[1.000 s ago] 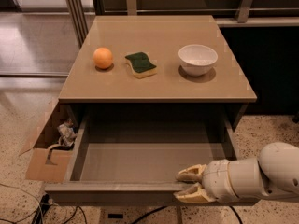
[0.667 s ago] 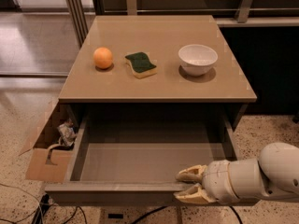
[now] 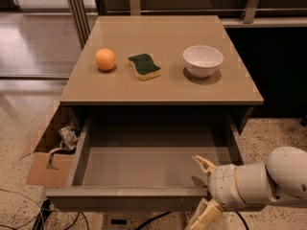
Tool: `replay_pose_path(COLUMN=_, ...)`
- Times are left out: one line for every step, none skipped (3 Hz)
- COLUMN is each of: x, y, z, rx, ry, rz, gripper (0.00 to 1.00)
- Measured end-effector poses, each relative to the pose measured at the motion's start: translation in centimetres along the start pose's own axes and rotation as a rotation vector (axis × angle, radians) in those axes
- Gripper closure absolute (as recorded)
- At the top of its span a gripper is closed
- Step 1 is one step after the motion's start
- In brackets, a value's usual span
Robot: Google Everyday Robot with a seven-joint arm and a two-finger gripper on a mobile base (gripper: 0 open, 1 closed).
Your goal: Open top drawer
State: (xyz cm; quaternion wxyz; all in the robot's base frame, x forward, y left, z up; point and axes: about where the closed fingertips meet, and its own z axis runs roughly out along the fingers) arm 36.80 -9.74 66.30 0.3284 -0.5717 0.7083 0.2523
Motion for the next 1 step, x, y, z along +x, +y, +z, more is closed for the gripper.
replay_pose_path(x=0.0, y=0.0, z=0.0, rx=0.0, ry=0.0, rz=0.0, gripper=0.0)
